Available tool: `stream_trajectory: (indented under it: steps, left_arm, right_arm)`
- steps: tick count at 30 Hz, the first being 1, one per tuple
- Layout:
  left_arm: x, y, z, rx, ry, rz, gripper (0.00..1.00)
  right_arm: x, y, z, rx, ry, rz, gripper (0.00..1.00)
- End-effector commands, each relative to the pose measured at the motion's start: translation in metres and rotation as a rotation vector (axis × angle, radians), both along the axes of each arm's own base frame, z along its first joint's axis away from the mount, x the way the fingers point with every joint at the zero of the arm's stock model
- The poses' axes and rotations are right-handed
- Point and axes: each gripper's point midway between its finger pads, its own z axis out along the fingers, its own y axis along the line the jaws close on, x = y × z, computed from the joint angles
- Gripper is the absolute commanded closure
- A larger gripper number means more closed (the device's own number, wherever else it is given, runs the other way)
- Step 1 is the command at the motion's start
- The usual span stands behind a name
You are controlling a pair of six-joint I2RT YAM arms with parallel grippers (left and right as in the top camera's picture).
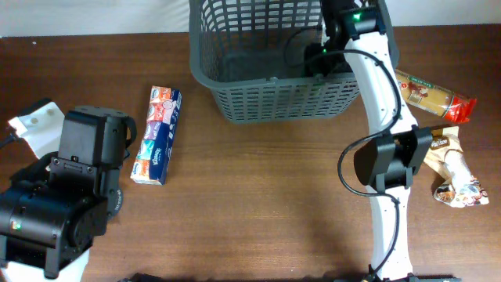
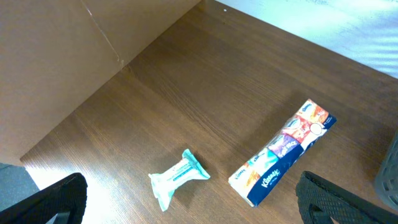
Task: Pack container
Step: 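Lower the jar into the basket and open the right gripper, then lift the right gripper out of the basket and withdraw right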
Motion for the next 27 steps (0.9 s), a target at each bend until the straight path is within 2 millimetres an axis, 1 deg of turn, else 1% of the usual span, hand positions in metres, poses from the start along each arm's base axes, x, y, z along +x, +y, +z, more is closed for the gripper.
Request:
stream_trajectory:
  steps: [1, 2, 4, 6, 8, 9, 10, 11, 12, 13, 16, 18, 19, 21, 23, 24, 26, 27]
  left_arm:
    - [-0.001, 0.002, 0.002, -0.006, -0.015, 0.015, 0.01]
    - [-0.001, 0.002, 0.002, -0.006, -0.015, 0.015, 0.01]
    - [-0.001, 0.002, 0.002, -0.006, -0.014, 0.015, 0.01]
    - [-0.001, 0.002, 0.002, -0.006, -0.014, 0.015, 0.01]
    - [-0.001, 0.002, 0.002, -0.006, -0.014, 0.015, 0.01]
    - [-0.001, 0.002, 0.002, -0.006, -0.015, 0.015, 0.01]
    - [-0.001, 0.002, 0.002, -0.006, -0.014, 0.015, 0.01]
    - [-0.001, 0.002, 0.002, -0.006, -0.014, 0.015, 0.01]
    - [-0.001, 0.002, 0.002, -0.006, -0.014, 0.015, 0.01]
    - [-0.001, 0.002, 0.002, -0.006, -0.014, 0.015, 0.01]
    - [-0.001, 0.002, 0.002, -0.006, -0.014, 0.015, 0.0]
    - [-0.001, 0.002, 0.002, -0.006, -0.015, 0.015, 0.01]
    - [-0.001, 0.002, 0.002, -0.006, -0.015, 0.015, 0.01]
    - [-0.001, 0.002, 0.002, -0.006, -0.014, 0.015, 0.0]
    - [-0.001, 0.002, 0.002, -0.006, -0.015, 0.015, 0.0]
    - [-0.001, 0.002, 0.002, -0.006, -0.014, 0.015, 0.01]
    - [-0.001, 0.002, 0.002, -0.006, -0.015, 0.015, 0.0]
    - [-0.001, 0.002, 0.002, -0.006, -0.015, 0.015, 0.01]
  right_arm:
    - [0.011, -0.009, 0.066, 0.021, -0.172, -0.005, 0.27]
    - [0.009, -0.017, 0.097, 0.032, -0.243, -0.018, 0.27]
    - [0.004, -0.028, 0.134, 0.042, -0.327, -0.039, 0.26]
    - [-0.006, -0.044, 0.169, 0.051, -0.407, -0.072, 0.25]
    - [-0.021, -0.061, 0.198, 0.059, -0.463, -0.114, 0.23]
    - [-0.029, -0.073, 0.211, 0.06, -0.486, -0.141, 0.2]
    - [-0.037, -0.082, 0.221, 0.06, -0.5, -0.165, 0.14]
    - [-0.046, -0.095, 0.232, 0.057, -0.52, -0.19, 0.05]
    - [-0.051, -0.102, 0.238, 0.054, -0.531, -0.205, 0.01]
    - [-0.06, -0.117, 0.25, 0.051, -0.554, -0.233, 0.01]
    - [-0.078, -0.144, 0.261, 0.035, -0.567, -0.295, 0.01]
    - [-0.085, -0.16, 0.263, 0.023, -0.564, -0.331, 0.01]
    - [-0.088, -0.172, 0.262, 0.009, -0.559, -0.36, 0.01]
    - [-0.097, -0.196, 0.256, -0.022, -0.531, -0.433, 0.01]
    - [-0.1, -0.219, 0.246, -0.022, -0.494, -0.518, 0.01]
    - [-0.103, -0.23, 0.242, -0.004, -0.481, -0.591, 0.01]
    - [-0.108, -0.254, 0.226, 0.039, -0.431, -0.752, 0.01]
    - [-0.11, -0.265, 0.215, 0.063, -0.395, -0.834, 0.01]
